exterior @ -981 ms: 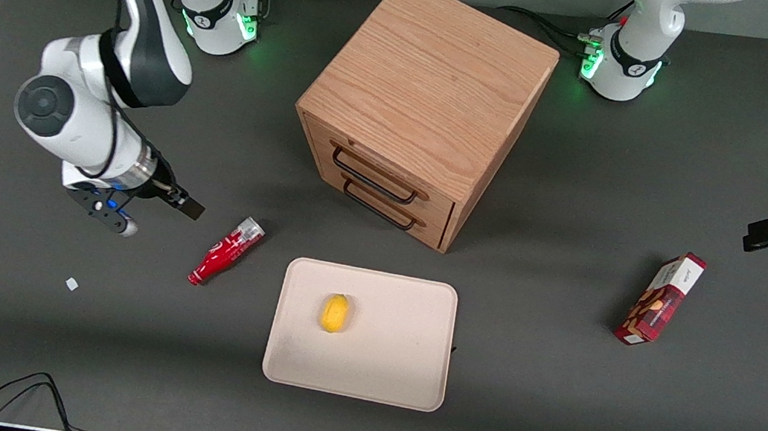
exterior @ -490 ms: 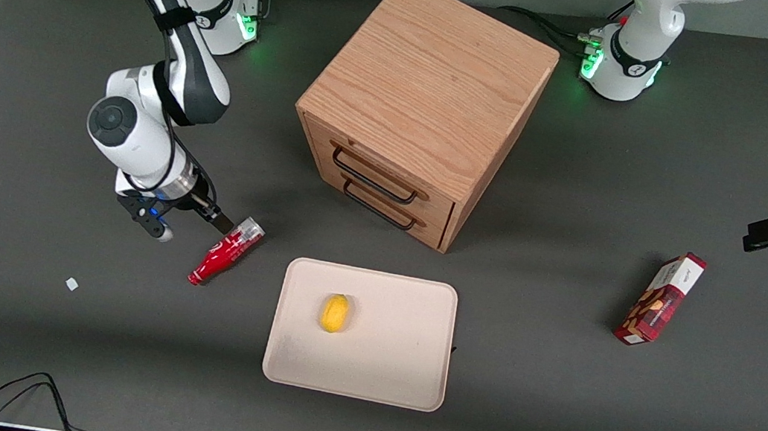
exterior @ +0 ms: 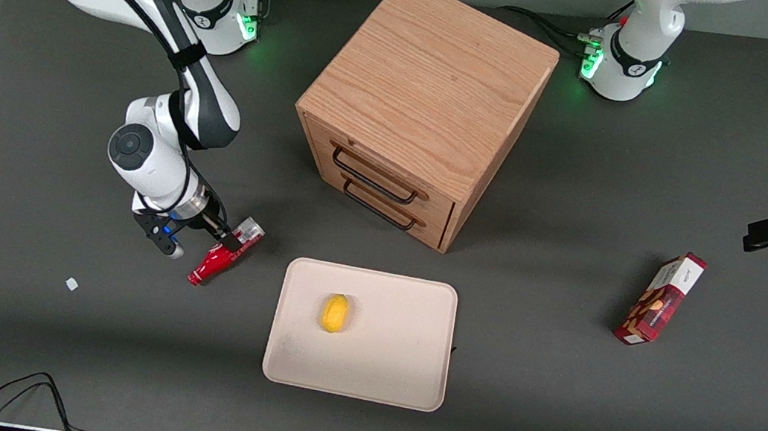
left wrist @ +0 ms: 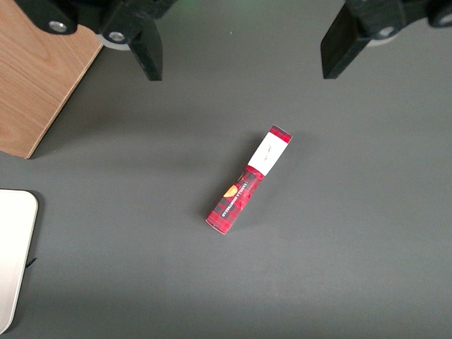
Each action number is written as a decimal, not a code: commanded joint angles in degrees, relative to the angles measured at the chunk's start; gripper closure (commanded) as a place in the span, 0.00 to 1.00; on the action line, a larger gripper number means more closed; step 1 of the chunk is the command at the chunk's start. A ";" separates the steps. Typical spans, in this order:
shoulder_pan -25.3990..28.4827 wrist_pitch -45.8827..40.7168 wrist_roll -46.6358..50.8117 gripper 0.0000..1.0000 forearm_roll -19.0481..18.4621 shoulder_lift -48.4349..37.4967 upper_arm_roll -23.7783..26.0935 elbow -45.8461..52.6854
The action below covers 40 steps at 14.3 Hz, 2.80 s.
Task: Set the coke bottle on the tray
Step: 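Close the right gripper around the bottle's body and lift it, then carry the held bottle over the white tray beside the lemon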
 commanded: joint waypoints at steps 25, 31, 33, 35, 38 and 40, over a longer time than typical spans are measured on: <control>0.07 6.30 3.78 1.00 -3.50 9.45 -0.25 4.71; 0.07 6.21 3.78 1.00 -3.50 9.28 -0.25 4.71; -0.02 4.47 3.61 1.00 -3.59 7.36 -0.16 4.63; -0.11 -3.85 3.08 1.00 -3.59 2.71 0.01 4.80; -0.19 -16.24 1.51 1.00 -3.50 -6.16 0.36 5.85; -0.11 -27.39 -2.96 1.00 -3.50 -9.61 0.36 10.31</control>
